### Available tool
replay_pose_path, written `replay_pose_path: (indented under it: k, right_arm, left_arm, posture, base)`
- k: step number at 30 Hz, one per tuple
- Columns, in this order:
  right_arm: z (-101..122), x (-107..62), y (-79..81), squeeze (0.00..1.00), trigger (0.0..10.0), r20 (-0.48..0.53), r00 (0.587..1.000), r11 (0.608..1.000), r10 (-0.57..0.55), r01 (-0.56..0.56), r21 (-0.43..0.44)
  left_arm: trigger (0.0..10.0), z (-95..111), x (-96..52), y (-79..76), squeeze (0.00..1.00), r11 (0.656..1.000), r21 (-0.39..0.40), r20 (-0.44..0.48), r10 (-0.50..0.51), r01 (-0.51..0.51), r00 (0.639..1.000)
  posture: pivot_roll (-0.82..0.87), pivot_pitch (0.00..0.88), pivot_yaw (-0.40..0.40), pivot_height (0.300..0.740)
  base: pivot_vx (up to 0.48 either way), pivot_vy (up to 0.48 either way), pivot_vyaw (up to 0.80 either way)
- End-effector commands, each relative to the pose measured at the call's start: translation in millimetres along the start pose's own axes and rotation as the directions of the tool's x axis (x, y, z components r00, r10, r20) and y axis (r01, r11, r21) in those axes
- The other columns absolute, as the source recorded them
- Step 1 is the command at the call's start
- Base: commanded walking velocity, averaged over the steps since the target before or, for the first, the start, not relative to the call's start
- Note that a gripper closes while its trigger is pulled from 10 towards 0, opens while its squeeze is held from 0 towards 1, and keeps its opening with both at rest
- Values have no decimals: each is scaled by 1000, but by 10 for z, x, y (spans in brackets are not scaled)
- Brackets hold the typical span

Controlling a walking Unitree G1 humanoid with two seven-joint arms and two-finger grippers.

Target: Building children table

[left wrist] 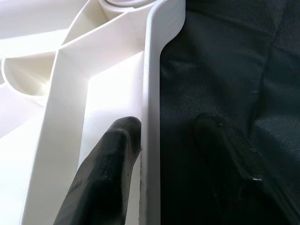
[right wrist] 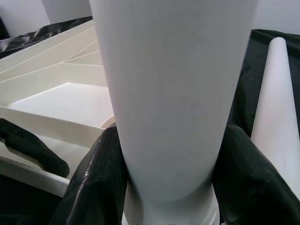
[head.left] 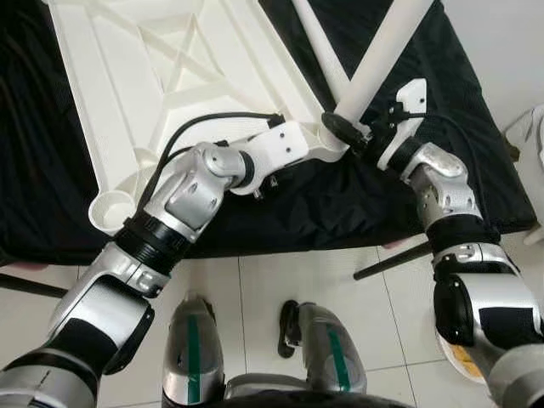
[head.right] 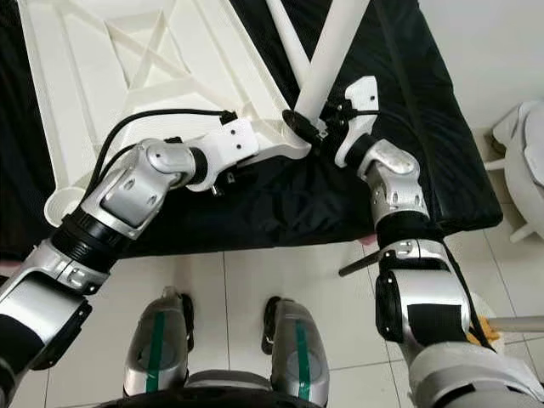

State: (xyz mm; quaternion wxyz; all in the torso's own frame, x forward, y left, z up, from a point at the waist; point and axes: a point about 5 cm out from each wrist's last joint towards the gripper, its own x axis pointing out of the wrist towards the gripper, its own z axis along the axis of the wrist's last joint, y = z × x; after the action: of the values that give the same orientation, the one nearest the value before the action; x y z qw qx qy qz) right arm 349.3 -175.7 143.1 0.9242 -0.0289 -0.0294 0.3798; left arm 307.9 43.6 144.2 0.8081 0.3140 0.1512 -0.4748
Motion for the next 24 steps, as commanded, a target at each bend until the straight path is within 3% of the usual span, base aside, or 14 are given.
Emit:
replay_pose_path:
  k: [1,6,7,20,24]
  right_arm:
    - [-58,-41,1,0,0,-13,1000,1000,15,-15,20]
    - [-49,-44,12,0,0,4,1000,1000,1,-1,23]
    - [-39,-35,18,0,10000,14,1000,1000,-13,13,28]
    - [28,84,216,0,10000,115,986,991,-121,113,69]
    - [28,109,277,0,10000,130,963,971,-237,230,72]
  left_arm:
    - [10000,25,5,2,0,1000,20,5,-3,3,1000]
    - [10000,20,-1,5,0,1000,20,3,-1,1,1000]
    - [10000,18,-6,3,0,1000,20,3,-2,2,1000]
    - [10000,4,-15,-22,0,1000,20,-1,-4,4,1000]
    - [10000,-4,-18,-30,0,1000,20,-3,-4,4,1000]
  posture:
    - [8,31,-49,740]
    - [10,32,-50,740]
    - [14,35,-51,740]
    - [20,35,-64,740]
    - [23,32,-68,740]
  base:
    - [0,0,0]
    - [0,0,0]
    - [0,0,0]
    - [0,0,0]
    - [0,0,0]
